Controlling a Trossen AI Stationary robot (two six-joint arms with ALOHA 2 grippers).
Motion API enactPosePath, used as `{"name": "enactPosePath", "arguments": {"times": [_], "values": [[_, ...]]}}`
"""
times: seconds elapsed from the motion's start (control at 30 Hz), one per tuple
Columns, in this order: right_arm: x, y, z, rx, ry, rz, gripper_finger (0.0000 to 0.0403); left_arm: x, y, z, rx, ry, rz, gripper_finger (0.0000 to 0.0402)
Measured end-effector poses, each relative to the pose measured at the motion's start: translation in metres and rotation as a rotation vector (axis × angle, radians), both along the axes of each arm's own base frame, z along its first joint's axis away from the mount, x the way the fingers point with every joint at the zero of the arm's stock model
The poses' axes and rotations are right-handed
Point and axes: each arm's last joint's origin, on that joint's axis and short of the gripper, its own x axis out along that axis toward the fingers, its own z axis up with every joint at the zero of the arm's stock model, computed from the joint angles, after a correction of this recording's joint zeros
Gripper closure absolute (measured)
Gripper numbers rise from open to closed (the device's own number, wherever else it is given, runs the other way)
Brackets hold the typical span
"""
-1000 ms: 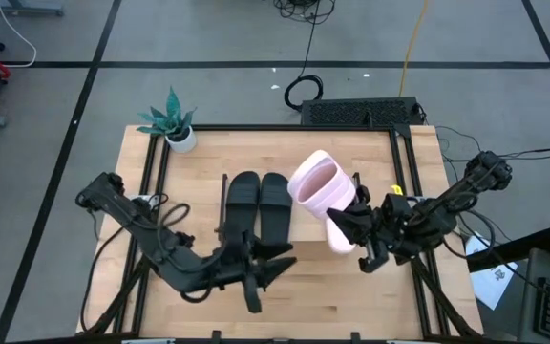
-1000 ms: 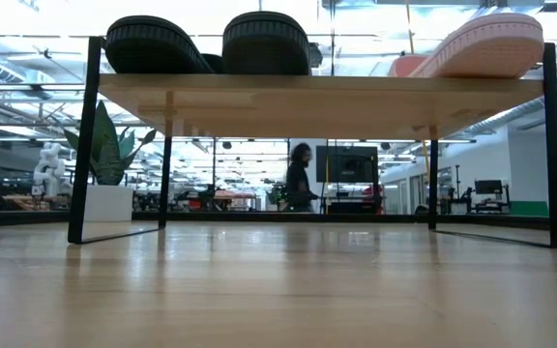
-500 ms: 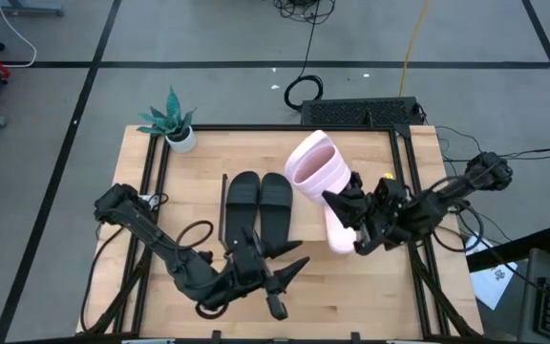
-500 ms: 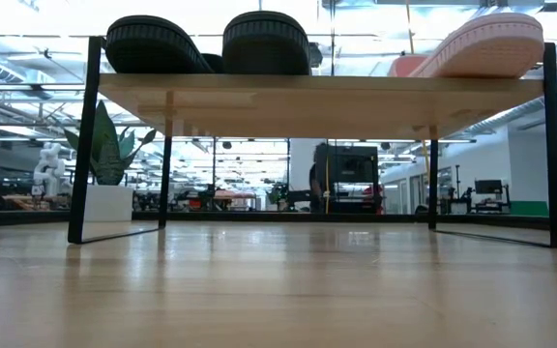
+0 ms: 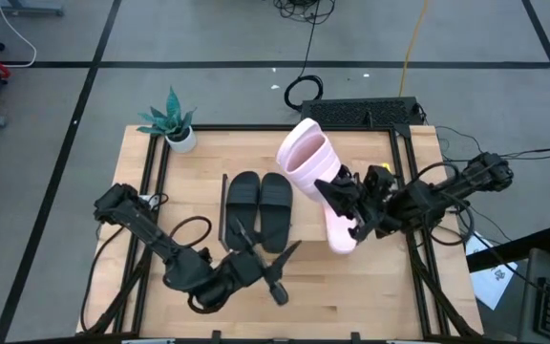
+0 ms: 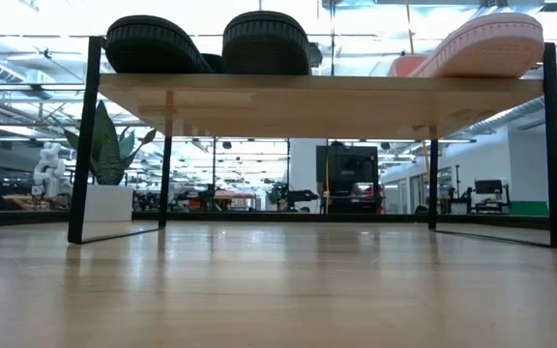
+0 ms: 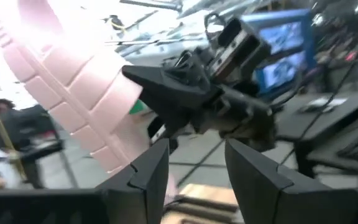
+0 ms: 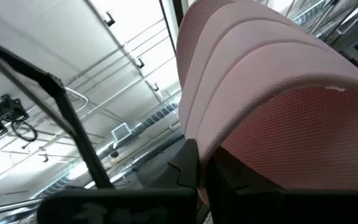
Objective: Pick and place slides into the shelf
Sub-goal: Put the pink slipper on the shelf
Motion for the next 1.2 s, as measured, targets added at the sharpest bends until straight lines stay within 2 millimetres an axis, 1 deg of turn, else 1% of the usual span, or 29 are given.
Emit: {"name": "enactPosePath", "arguments": {"times": [0.13, 0.3, 0.4, 0.53, 0.6, 0.8, 0.9, 0.97, 1.07, 1.2], "values": [[0.004, -0.005, -0.002, 0.022, -0.004, -0.002, 0.0401, 0.003, 0.007, 0.002, 0.07, 0.058, 0.057, 0.024], [0.015, -0.01, -0.009, 0.047, 0.006, 0.013, 0.0401, 0.006, 0.013, 0.013, 0.155, 0.126, 0.102, 0.024], [0.018, -0.016, -0.01, 0.075, 0.001, 0.011, 0.0401, 0.005, 0.014, 0.02, 0.215, 0.18, 0.113, 0.024], [0.021, -0.026, -0.009, 0.095, -0.029, 0.044, 0.0401, 0.004, 0.017, 0.027, 0.32, 0.307, 0.171, 0.0241], [0.022, -0.031, -0.009, 0.117, -0.036, 0.044, 0.0401, 0.006, 0.021, 0.028, 0.339, 0.347, 0.206, 0.0241], [0.025, -0.043, -0.009, 0.187, -0.062, 0.053, 0.0401, 0.01, 0.029, 0.03, 0.349, 0.366, 0.245, 0.0241], [0.025, -0.05, -0.008, 0.191, -0.082, 0.039, 0.0401, 0.011, 0.033, 0.031, 0.392, 0.393, 0.264, 0.0241], [0.026, -0.053, -0.007, 0.166, -0.094, 0.06, 0.0401, 0.011, 0.036, 0.034, 0.412, 0.397, 0.282, 0.0241], [0.028, -0.052, -0.009, 0.125, -0.063, 0.101, 0.0401, 0.008, 0.038, 0.04, 0.445, 0.396, 0.308, 0.0241], [0.032, -0.046, -0.014, 0.1, 0.009, 0.12, 0.0401, 0.001, 0.039, 0.049, 0.48, 0.353, 0.306, 0.0241]]}}
